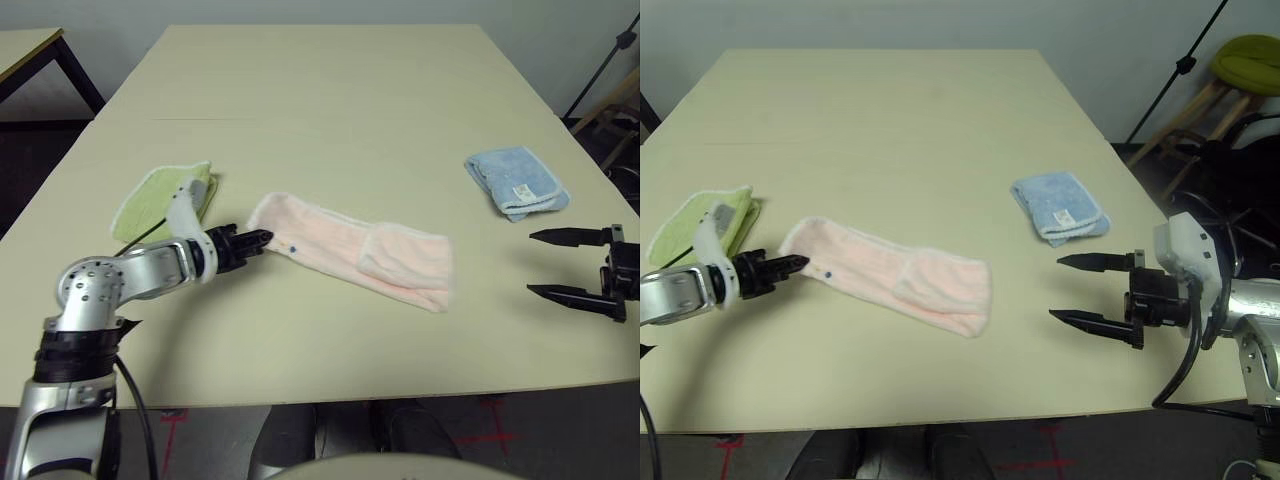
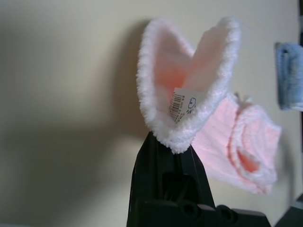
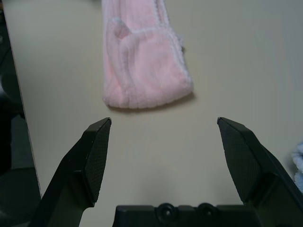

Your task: Fold the towel and set it aside.

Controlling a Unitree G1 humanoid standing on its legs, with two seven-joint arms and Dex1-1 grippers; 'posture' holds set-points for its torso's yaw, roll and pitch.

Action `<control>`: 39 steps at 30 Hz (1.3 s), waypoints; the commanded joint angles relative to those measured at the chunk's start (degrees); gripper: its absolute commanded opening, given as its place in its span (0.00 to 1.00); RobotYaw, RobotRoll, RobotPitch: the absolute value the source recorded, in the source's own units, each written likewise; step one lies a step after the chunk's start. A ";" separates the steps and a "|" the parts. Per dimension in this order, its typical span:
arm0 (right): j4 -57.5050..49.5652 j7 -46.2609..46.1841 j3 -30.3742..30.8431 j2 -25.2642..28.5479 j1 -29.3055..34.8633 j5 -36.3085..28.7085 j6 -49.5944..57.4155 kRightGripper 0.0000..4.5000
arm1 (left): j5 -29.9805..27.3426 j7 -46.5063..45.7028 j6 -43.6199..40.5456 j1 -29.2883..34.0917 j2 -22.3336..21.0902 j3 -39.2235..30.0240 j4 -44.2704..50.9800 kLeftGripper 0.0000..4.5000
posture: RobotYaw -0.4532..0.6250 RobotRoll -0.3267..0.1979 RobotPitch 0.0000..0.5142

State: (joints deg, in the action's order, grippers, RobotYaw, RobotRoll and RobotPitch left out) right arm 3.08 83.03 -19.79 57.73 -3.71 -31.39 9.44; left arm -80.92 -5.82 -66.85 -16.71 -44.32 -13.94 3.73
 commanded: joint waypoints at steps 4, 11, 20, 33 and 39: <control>1.57 1.00 1.29 0.54 -2.22 0.97 -1.05 1.00 | 5.44 5.95 -1.99 2.95 -3.29 -2.44 1.58 0.01 | 0.54 0.62 0.23; 1.84 1.78 1.68 0.90 -3.08 1.09 -0.70 1.00 | 0.47 14.45 -8.15 -10.58 -0.61 4.45 8.12 0.01 | 0.54 0.62 0.23; -0.45 0.76 0.11 0.84 -0.93 0.54 0.35 1.00 | 11.17 28.02 -10.84 -24.57 8.08 21.66 4.28 0.01 | 0.49 0.62 0.22; -5.98 -2.87 -1.40 0.21 3.01 -0.86 3.89 1.00 | 37.84 49.29 2.86 -31.76 18.25 40.38 -7.82 0.15 | 0.46 0.62 0.22; -8.56 -5.94 0.17 1.29 3.65 -1.64 12.36 1.00 | 37.32 53.00 -1.83 -32.55 17.88 37.79 -2.53 0.60 | 0.47 0.62 0.22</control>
State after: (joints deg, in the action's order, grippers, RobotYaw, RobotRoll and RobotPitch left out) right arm -4.22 77.49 -20.91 57.85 -0.84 -32.85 19.31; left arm -43.23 45.95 -66.89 -48.79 -26.03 24.70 -1.16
